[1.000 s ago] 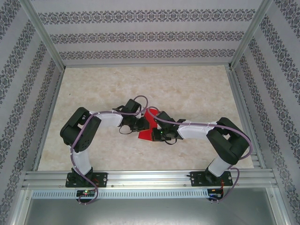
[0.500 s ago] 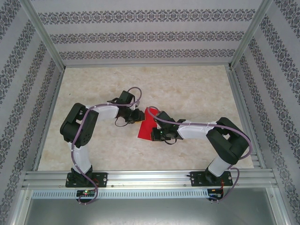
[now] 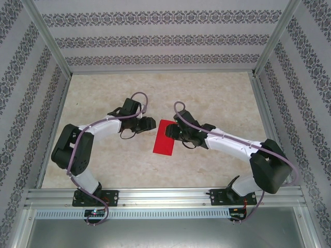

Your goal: Fold a paper plane with a square sheet of paper (pick it up from the middle)

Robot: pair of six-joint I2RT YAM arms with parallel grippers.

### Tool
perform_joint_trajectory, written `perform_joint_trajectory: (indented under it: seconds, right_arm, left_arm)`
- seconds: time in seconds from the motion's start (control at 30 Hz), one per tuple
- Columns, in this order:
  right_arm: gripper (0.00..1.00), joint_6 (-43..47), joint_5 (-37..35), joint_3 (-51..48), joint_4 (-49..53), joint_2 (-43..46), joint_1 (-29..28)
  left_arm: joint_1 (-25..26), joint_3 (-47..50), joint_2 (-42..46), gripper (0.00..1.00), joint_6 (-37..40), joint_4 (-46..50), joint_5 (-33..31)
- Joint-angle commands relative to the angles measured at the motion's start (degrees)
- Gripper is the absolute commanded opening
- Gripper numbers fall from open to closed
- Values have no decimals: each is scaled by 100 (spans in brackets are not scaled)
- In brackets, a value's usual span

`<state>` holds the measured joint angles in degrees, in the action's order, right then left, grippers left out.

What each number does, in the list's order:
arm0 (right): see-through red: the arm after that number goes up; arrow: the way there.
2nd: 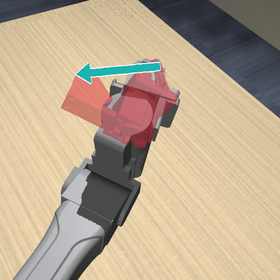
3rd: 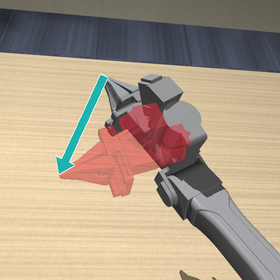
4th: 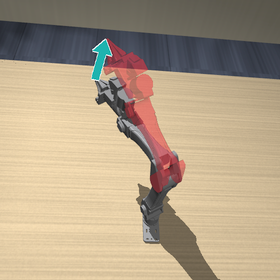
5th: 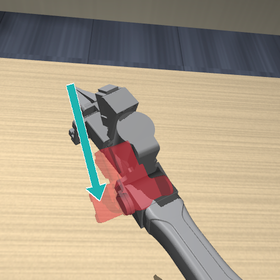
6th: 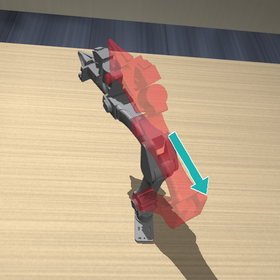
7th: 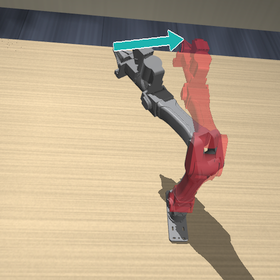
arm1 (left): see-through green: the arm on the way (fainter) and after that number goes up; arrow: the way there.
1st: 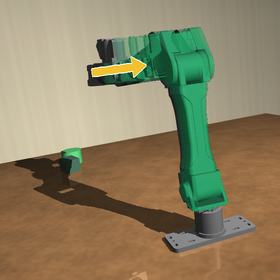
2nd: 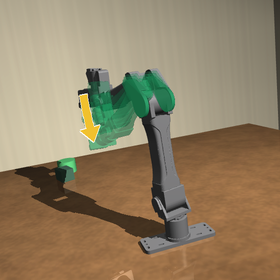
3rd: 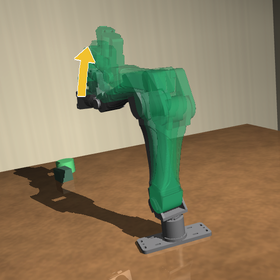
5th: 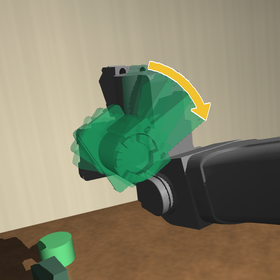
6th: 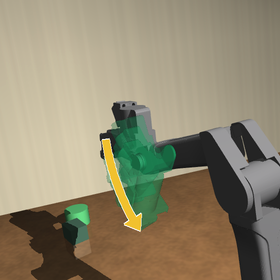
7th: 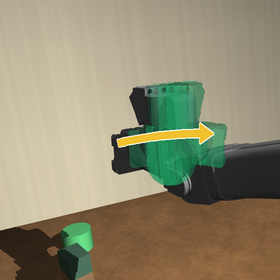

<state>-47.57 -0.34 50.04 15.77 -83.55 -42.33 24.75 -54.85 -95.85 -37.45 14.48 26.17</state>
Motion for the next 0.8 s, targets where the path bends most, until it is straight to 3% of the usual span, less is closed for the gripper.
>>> perform_joint_trajectory:
  seconds: [0.0,0.33,0.77]
  right_arm:
    - [44,-204,-305,-208,-174,-94,156]
    - [40,40,391,4,-504,-1102,112]
    - [19,60,463,60,-591,-1458,98]
  left_arm:
    - [-43,401,118,53,-452,-683,462]
    - [-40,732,-80,54,-625,-1035,1105]
    - [48,633,-319,53,-634,-1085,1389]
